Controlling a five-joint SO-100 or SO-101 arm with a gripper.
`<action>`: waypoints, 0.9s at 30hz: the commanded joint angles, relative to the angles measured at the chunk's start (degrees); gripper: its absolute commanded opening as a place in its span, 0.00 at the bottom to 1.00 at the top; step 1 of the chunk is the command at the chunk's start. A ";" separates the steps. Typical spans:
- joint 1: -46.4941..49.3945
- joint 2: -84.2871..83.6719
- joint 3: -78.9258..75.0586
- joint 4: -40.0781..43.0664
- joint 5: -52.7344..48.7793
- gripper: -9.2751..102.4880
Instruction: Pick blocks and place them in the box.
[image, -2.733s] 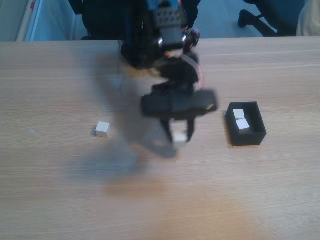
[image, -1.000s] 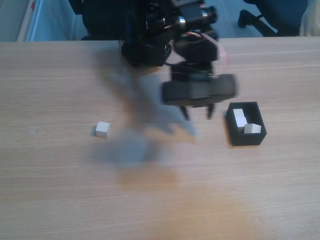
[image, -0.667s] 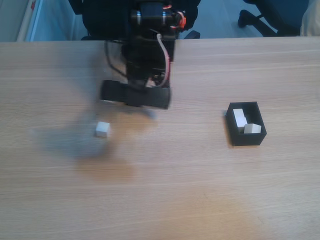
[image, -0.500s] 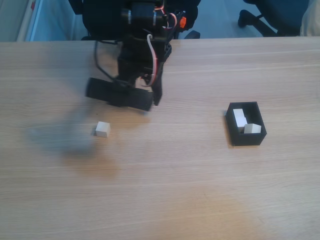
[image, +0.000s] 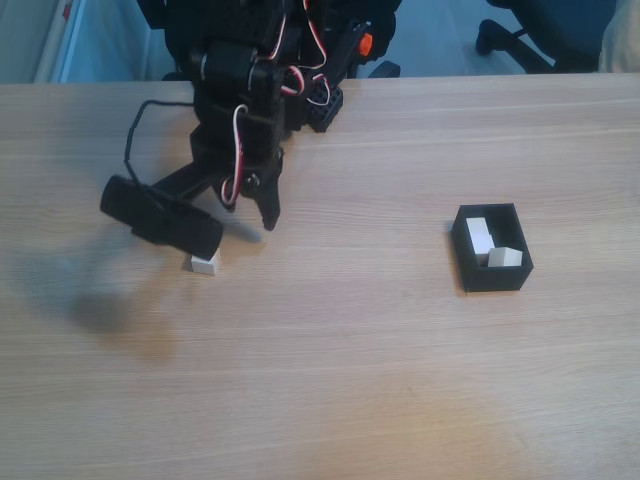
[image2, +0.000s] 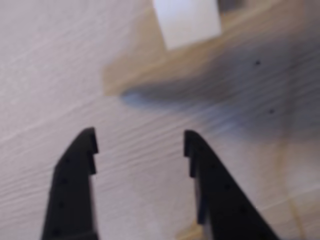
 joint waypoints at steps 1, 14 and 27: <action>2.46 -3.34 -5.71 -2.37 -1.93 0.25; 8.00 -12.57 -12.74 -6.42 -13.45 0.26; 6.86 -14.94 -14.06 -7.12 -14.06 0.25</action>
